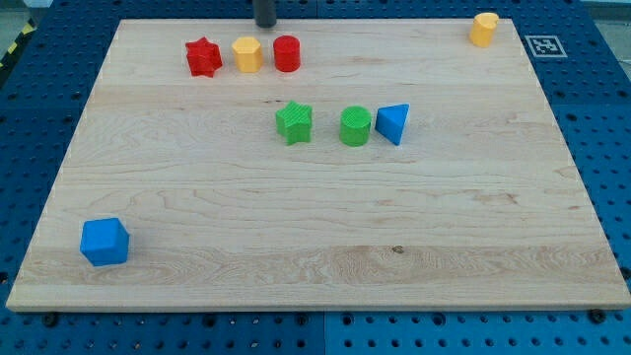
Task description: Place the yellow heart above the green circle
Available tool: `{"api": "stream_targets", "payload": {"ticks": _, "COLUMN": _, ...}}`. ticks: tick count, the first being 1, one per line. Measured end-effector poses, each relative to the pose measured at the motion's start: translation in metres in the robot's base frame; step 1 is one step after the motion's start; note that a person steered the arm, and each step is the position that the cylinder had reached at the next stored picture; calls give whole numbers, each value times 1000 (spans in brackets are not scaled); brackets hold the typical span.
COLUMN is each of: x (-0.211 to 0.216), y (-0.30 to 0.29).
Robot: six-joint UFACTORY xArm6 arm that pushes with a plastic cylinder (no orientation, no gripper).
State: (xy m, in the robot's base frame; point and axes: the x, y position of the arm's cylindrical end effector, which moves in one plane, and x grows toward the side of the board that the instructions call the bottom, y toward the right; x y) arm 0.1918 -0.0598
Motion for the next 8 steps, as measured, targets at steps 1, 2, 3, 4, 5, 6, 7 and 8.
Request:
{"api": "stream_targets", "payload": {"ticks": 1, "x": 2, "y": 54}}
{"api": "stream_targets", "payload": {"ticks": 2, "x": 1, "y": 112}}
{"api": "stream_targets", "payload": {"ticks": 3, "x": 0, "y": 164}}
{"api": "stream_targets", "payload": {"ticks": 4, "x": 0, "y": 228}}
{"api": "stream_targets", "payload": {"ticks": 5, "x": 0, "y": 228}}
{"api": "stream_targets", "payload": {"ticks": 6, "x": 0, "y": 237}}
{"api": "stream_targets", "payload": {"ticks": 7, "x": 0, "y": 285}}
{"api": "stream_targets", "payload": {"ticks": 8, "x": 0, "y": 303}}
